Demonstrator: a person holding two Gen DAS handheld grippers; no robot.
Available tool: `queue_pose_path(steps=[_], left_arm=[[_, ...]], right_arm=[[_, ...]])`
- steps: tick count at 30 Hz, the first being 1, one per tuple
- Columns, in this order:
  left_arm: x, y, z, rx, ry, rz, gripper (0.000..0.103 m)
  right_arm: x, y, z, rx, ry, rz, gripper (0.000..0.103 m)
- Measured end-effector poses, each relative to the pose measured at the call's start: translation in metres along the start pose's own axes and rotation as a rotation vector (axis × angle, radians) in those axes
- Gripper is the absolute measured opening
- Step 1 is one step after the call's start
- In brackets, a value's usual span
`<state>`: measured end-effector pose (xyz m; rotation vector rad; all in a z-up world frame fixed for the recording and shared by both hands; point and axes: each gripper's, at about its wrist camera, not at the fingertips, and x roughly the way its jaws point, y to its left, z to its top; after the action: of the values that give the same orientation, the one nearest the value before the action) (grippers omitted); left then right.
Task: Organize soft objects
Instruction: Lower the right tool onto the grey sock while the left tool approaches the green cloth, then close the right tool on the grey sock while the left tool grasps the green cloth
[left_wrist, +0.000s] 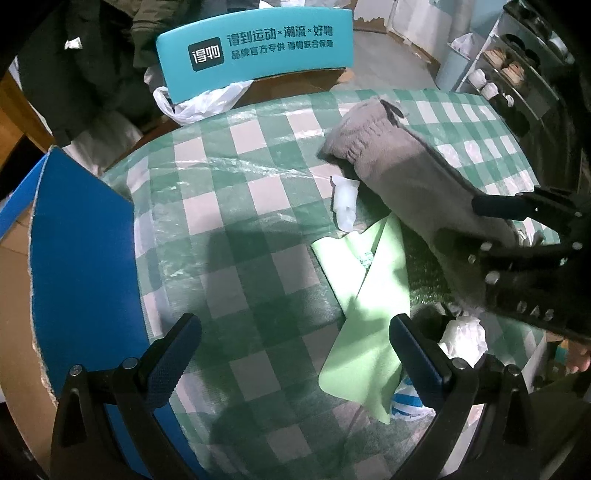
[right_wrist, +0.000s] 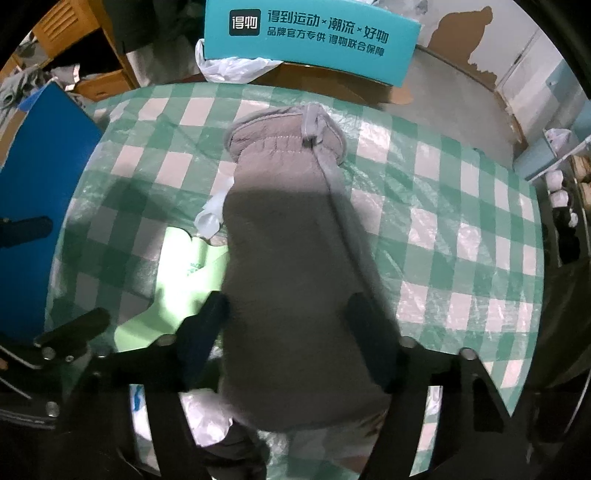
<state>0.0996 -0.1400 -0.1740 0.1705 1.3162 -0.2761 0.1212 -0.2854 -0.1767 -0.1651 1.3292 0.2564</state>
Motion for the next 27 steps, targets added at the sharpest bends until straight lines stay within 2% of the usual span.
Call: queue_pose_path(steps=[2, 8, 12, 20, 25, 27], left_arm=[[0.002, -0.003, 0.001, 0.005, 0.004, -0.002, 0.102], [0.009, -0.016, 0.005, 0.016, 0.025, -0.018, 0.102], [0.017, -0.027, 0.008, 0.025, 0.048, -0.023, 0.102], [0.036, -0.049, 0.013, 0.044, 0.088, -0.023, 0.102], [0.047, -0.053, 0.009, 0.064, 0.113, -0.005, 0.102], [0.05, -0.052, 0.007, 0.066, 0.126, -0.004, 0.085]], right_arm=[[-0.006, -0.005, 0.0, 0.019, -0.012, 0.021, 0.053], [-0.022, -0.02, 0.002, 0.075, -0.046, 0.049, 0.051], [-0.029, -0.033, -0.001, 0.112, -0.062, 0.06, 0.041], [-0.027, -0.043, -0.01, 0.138, -0.055, 0.082, 0.042], [-0.025, -0.051, -0.013, 0.169, -0.05, 0.096, 0.048], [-0.025, -0.051, -0.013, 0.168, -0.052, 0.099, 0.049]])
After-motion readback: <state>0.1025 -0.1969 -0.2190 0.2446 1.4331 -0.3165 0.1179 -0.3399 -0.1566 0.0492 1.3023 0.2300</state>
